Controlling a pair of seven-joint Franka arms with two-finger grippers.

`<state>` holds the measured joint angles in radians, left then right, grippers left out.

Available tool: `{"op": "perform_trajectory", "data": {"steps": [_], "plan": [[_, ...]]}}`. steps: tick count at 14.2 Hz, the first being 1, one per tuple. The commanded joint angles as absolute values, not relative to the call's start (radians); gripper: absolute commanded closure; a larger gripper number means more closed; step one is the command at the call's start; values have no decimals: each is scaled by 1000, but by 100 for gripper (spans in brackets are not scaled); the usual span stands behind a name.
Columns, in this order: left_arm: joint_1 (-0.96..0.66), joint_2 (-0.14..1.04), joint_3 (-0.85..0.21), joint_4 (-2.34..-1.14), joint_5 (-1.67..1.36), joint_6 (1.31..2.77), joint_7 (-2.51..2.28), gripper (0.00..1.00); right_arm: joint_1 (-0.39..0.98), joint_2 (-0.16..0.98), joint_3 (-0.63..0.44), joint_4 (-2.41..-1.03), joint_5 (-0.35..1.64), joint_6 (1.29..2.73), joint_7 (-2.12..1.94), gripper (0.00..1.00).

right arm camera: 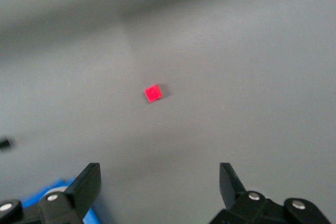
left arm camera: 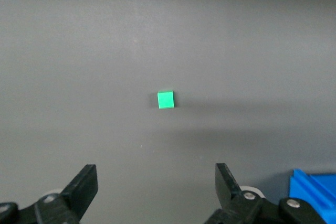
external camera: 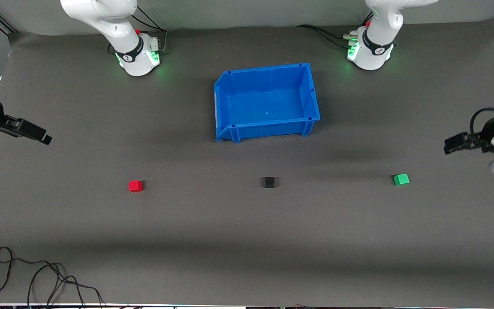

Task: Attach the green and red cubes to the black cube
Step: 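Reach the right gripper toward the red cube while the left gripper reaches the green cube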

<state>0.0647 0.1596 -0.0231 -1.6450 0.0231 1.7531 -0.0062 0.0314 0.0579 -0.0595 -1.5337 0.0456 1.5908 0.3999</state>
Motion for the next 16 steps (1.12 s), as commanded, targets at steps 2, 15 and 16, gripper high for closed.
{"op": "perform_trajectory", "data": {"steps": [2, 15, 16], "plan": [[72, 248, -28, -1705, 25, 1898, -46, 0, 44, 130, -52, -1445, 51, 1569, 901, 0], [69, 541, -28, -1805, 6, 2212, -138, 2, 15, 253, -71, -1674, 348, 1750, 1410, 0], [71, 546, -28, -1809, 6, 2214, -155, 2, 20, 249, -71, -1733, 368, 1822, 1401, 0]]}}
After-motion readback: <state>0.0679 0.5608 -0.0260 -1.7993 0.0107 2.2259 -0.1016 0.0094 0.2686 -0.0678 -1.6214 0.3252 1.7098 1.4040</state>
